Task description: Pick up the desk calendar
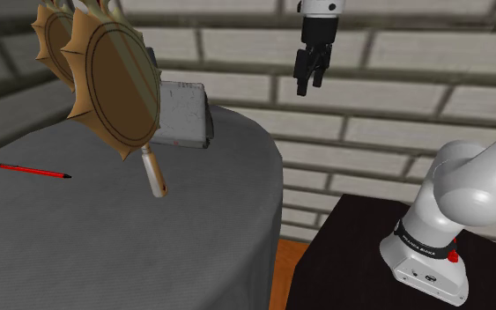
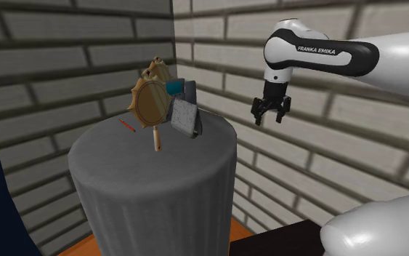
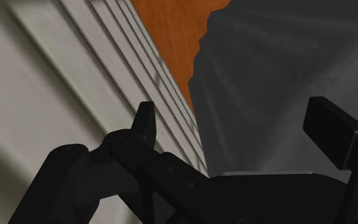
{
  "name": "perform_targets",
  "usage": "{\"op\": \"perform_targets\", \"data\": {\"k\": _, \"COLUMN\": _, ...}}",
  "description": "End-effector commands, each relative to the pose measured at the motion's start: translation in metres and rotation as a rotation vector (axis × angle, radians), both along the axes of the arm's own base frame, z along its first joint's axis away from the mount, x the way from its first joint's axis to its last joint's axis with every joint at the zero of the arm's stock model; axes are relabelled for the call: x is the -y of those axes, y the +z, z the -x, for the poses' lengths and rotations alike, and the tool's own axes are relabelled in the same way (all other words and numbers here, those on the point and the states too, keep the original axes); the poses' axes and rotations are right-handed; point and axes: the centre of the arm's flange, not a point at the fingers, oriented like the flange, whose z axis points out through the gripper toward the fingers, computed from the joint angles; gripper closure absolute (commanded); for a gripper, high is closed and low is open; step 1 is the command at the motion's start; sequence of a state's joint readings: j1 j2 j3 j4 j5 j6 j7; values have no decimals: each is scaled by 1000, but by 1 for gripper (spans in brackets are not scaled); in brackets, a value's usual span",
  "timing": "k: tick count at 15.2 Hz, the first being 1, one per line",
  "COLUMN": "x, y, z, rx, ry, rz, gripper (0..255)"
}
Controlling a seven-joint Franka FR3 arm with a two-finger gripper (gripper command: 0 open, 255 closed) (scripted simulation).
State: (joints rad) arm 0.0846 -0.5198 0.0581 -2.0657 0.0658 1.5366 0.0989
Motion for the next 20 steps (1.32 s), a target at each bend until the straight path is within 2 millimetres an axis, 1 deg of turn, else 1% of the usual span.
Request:
{"op": "perform_targets", "data": {"k": 1, "x": -21, "y": 3, "z": -14, "rx": 9, "ry": 40, "rz": -9, "gripper": 0}}
{"op": "perform_targets", "data": {"k": 6, "x": -72, "y": 16, "z": -47, "rx": 31, "ry": 136, "rz": -29, "gripper": 0}}
{"op": "perform_targets", "data": {"k": 11, "x": -126, "y": 30, "z": -74, "rx": 53, "ry": 233, "rz": -49, "gripper": 0}}
{"op": "perform_targets", "data": {"k": 16, "x": -182, "y": 46, "z": -95, "rx": 75, "ry": 330, "rz": -69, "gripper": 0}}
{"op": "perform_targets", "data": {"k": 20, "x": -228, "y": 60, "z": -108, "rx": 92, "ry": 407, "rz": -85, "gripper": 0}}
